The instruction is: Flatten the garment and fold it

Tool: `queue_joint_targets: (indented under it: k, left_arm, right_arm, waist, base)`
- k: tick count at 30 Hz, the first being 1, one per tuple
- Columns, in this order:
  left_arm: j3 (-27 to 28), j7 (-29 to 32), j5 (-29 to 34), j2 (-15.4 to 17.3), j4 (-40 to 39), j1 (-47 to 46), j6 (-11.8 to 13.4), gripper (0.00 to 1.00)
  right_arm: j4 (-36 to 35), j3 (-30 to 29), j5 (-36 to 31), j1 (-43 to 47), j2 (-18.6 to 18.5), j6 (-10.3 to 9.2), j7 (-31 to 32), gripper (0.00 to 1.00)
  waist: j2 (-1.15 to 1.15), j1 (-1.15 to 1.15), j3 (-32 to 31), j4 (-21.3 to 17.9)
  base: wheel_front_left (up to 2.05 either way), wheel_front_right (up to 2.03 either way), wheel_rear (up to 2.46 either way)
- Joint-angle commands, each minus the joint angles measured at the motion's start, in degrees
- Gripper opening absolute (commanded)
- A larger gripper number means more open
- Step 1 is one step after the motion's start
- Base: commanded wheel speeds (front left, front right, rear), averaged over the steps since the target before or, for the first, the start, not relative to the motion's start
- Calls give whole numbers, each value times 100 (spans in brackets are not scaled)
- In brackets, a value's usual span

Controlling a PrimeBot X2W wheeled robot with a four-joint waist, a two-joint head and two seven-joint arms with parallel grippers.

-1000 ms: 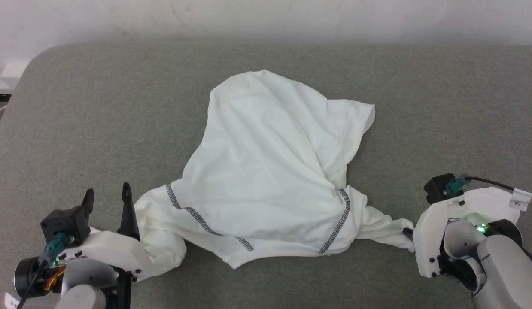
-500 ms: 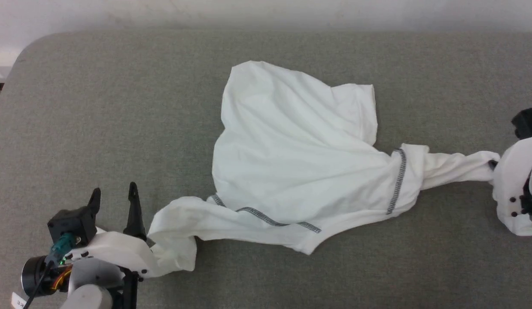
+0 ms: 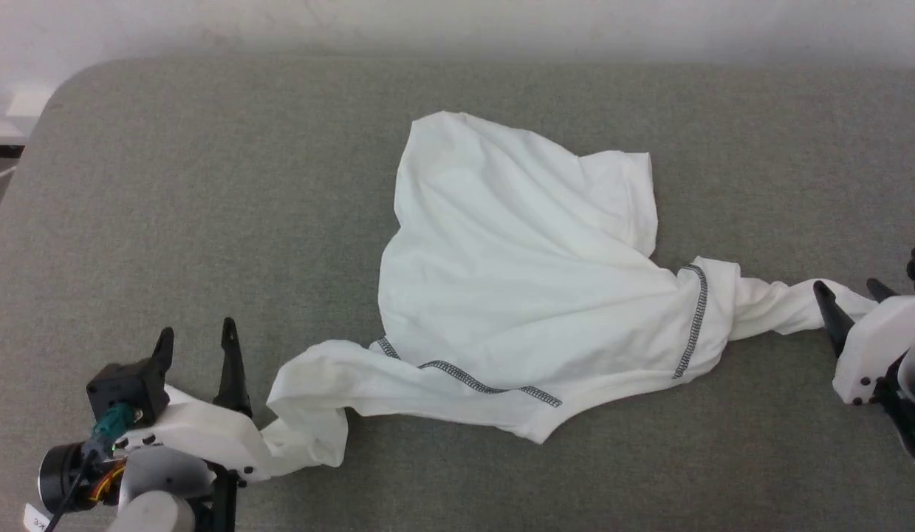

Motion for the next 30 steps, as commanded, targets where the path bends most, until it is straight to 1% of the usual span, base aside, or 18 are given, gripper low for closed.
queue_joint_targets:
  k: [1,3,6,12,16,21,25,30]
  left_arm:
    - [-2,-21,62,7,-7,68,28,100]
    - [-3,-9,72,33,-51,113,57,100]
    - [9,30,58,68,-109,223,118,100]
    - [6,110,38,113,-262,388,217,100]
    - [-10,140,37,127,-348,394,232,100]
    - [-30,129,43,106,-395,295,210,100]
    - [-24,76,37,64,-377,213,197,100]
    - [-28,-25,22,-11,-308,88,138,100]
  right_arm:
    - [-46,-28,-27,87,46,-12,-41,100]
    - [-328,-183,11,336,213,-12,-98,100]
    - [-792,-200,160,679,407,-12,266,100]
    - [-1706,154,538,1072,600,-12,1732,100]
    - [-1938,383,686,956,676,-12,2394,100]
    - [-1636,627,752,530,719,-12,2817,100]
    - [-1276,827,783,182,720,-12,2883,100]
    - [-596,1002,707,-88,671,-12,2952,100]
  waist:
    - [0,0,-151,-56]
    - [0,0,-257,-85]
    - [0,0,-397,-149]
    - [0,0,-492,-217]
    - [0,0,-398,-195]
    - [0,0,-161,-83]
    - [0,0,39,12]
    - [0,0,262,105]
  base:
    - [0,0,0]
    - [0,0,0]
    - [0,0,0]
    - [0,0,0]
    - [0,0,0]
    - [0,0,0]
    - [0,0,0]
    - [0,0,0]
